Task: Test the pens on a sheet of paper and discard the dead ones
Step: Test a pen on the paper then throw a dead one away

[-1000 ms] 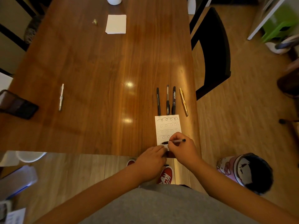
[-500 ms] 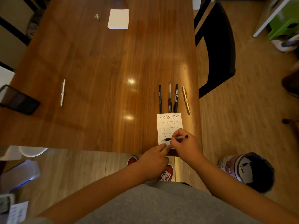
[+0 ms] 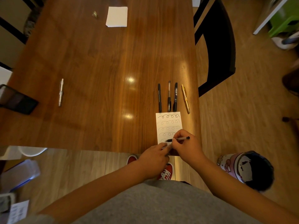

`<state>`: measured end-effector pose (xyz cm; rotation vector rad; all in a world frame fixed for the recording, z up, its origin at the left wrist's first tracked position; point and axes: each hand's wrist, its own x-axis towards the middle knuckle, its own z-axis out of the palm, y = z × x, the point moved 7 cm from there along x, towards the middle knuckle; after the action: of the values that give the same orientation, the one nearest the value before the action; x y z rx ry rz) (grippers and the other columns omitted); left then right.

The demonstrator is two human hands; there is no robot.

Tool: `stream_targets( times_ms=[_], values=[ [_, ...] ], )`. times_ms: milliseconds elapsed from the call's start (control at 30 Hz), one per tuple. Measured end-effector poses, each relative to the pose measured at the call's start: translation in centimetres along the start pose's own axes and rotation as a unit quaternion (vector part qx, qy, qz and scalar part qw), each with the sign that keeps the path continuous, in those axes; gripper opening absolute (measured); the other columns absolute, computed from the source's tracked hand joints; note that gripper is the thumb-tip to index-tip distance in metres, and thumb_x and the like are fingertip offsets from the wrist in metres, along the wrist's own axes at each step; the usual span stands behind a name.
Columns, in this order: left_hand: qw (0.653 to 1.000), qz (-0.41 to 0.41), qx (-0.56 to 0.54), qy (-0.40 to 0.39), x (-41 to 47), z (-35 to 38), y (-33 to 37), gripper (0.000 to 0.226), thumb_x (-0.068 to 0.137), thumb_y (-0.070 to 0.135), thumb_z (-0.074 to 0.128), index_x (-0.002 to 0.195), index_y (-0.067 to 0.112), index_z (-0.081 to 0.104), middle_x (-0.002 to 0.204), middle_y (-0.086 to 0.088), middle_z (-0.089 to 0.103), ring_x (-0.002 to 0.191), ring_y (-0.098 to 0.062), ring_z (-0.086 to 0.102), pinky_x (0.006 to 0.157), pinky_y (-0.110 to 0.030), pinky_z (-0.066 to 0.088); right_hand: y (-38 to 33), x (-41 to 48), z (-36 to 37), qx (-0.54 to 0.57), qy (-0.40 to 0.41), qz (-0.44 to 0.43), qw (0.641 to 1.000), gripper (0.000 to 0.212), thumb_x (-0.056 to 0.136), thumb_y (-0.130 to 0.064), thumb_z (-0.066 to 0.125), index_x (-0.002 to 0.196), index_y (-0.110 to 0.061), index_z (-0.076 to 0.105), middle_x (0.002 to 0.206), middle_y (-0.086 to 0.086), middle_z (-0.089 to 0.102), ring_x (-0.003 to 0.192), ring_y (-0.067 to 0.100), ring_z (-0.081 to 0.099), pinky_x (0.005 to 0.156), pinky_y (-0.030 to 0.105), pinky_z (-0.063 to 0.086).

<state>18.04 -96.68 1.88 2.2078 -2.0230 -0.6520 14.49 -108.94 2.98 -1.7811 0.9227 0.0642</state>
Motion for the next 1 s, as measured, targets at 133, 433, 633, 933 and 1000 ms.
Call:
stream_targets(
  times_ms=[133, 433, 633, 933, 1000],
  values=[
    [1.0, 0.005, 0.01, 0.004, 0.2, 0.0, 0.0, 0.031, 0.096, 0.037, 0.052, 0.11, 0.016, 0.071, 0.153, -0.007, 0.033, 0.135, -0.026, 0.033, 0.106, -0.041, 0.037, -0.4, 0.1, 0.1, 0.011, 0.002, -0.001, 1.0, 0.02, 0.087, -0.013, 0.065, 0.081, -0.03, 0.059, 0.08, -0.004, 0.065, 0.074, 0.018, 0.068, 0.058, 0.03, 0.062],
    [1.0, -0.004, -0.021, -0.008, 0.4, 0.3, 0.3, 0.031, 0.096, 0.038, 0.052, 0.11, 0.017, 0.07, 0.158, -0.006, 0.024, 0.142, -0.024, 0.023, 0.112, -0.04, 0.029, -0.8, 0.2, -0.9, -0.016, 0.02, -0.009, 1.0, 0.022, 0.088, -0.012, 0.064, 0.081, -0.03, 0.055, 0.085, -0.01, 0.063, 0.078, 0.014, 0.064, 0.061, 0.022, 0.058],
    [1.0, 0.005, -0.01, -0.017, 0.7, -0.3, 0.0, 0.03, 0.096, 0.038, 0.052, 0.11, 0.017, 0.068, 0.156, -0.007, 0.026, 0.137, -0.025, 0.028, 0.103, -0.041, 0.039, -0.9, -0.1, -1.5, -0.023, 0.026, -0.009, 0.999, 0.023, 0.088, -0.01, 0.063, 0.079, -0.029, 0.053, 0.086, -0.009, 0.062, 0.078, 0.007, 0.061, 0.062, 0.024, 0.058],
    [0.999, 0.007, 0.01, -0.031, 1.1, -0.5, 0.2, 0.031, 0.097, 0.038, 0.049, 0.111, 0.017, 0.068, 0.156, -0.007, 0.027, 0.133, -0.026, 0.032, 0.097, -0.041, 0.041, -0.5, -0.6, -2.2, -0.025, 0.037, -0.003, 0.999, 0.023, 0.087, -0.011, 0.064, 0.078, -0.031, 0.056, 0.076, -0.009, 0.062, 0.069, 0.01, 0.064, 0.047, 0.008, 0.045],
    [0.999, 0.007, 0.011, -0.033, 1.1, -0.6, 0.4, 0.031, 0.098, 0.037, 0.049, 0.112, 0.017, 0.068, 0.155, -0.006, 0.029, 0.132, -0.026, 0.033, 0.096, -0.041, 0.042, -0.3, -0.8, -2.1, -0.015, 0.033, -0.004, 0.999, 0.023, 0.086, -0.011, 0.065, 0.078, -0.031, 0.056, 0.075, -0.009, 0.062, 0.068, 0.006, 0.065, 0.048, 0.008, 0.046]
  ],
)
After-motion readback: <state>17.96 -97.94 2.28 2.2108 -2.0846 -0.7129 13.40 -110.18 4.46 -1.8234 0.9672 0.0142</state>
